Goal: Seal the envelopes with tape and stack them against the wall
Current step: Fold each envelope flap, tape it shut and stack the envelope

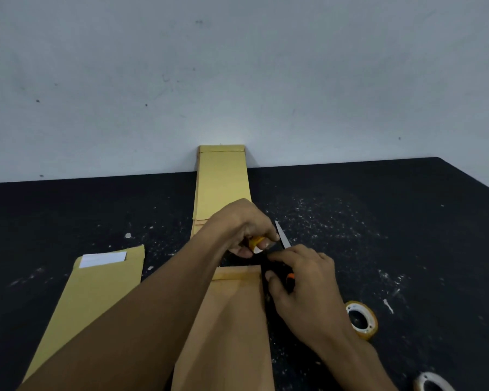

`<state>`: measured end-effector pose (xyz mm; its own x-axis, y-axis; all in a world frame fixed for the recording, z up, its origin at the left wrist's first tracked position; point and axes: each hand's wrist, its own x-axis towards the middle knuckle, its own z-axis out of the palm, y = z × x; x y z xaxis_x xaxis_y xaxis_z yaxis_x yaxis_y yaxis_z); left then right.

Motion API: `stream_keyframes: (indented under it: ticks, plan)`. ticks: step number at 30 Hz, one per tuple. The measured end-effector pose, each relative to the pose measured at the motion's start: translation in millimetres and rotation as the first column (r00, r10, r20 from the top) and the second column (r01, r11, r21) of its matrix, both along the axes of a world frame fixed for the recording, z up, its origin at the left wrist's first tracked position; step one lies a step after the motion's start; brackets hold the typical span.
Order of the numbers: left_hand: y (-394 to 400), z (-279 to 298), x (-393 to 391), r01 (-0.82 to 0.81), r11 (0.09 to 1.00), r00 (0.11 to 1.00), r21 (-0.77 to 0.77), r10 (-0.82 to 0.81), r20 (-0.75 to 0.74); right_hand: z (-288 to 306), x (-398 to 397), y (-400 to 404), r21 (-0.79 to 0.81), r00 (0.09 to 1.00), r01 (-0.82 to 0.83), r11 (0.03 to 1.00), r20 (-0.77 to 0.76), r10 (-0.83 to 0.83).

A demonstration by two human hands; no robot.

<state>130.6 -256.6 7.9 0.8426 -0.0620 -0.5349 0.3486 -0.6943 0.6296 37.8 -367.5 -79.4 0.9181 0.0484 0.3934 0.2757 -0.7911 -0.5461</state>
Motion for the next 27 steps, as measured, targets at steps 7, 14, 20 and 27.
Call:
stream_keyframes:
  ticks: [7, 14, 20, 27]
  plan:
    - [14.5, -1.0, -2.4, -0.061, 0.979, 0.985, -0.195, 0.027, -0.172, 5.5, -2.9, -1.6, 0.042, 1.0, -0.012, 0.999, 0.0, 0.012]
    - [48.8, -13.0, -33.3, -0.147, 0.758, 0.981, -0.635, 0.03, -0.192, 6.1, -5.2, -1.4, 0.104, 0.999, 0.004, 0.995, 0.053, -0.01]
    - [67.4, -20.7, -63.0, -0.194, 0.522, 0.967, -0.83, 0.244, -0.073, 8.7, -11.2, 4.8, 0.186, 0.984, -0.037, 0.982, 0.178, 0.004]
    - [60.8, -42.6, -89.2, -0.147, 0.359, 0.947, -0.922, 0.321, -0.026, 10.5, -15.9, 20.7, 0.293, 0.968, -0.183, 0.938, 0.222, 0.119]
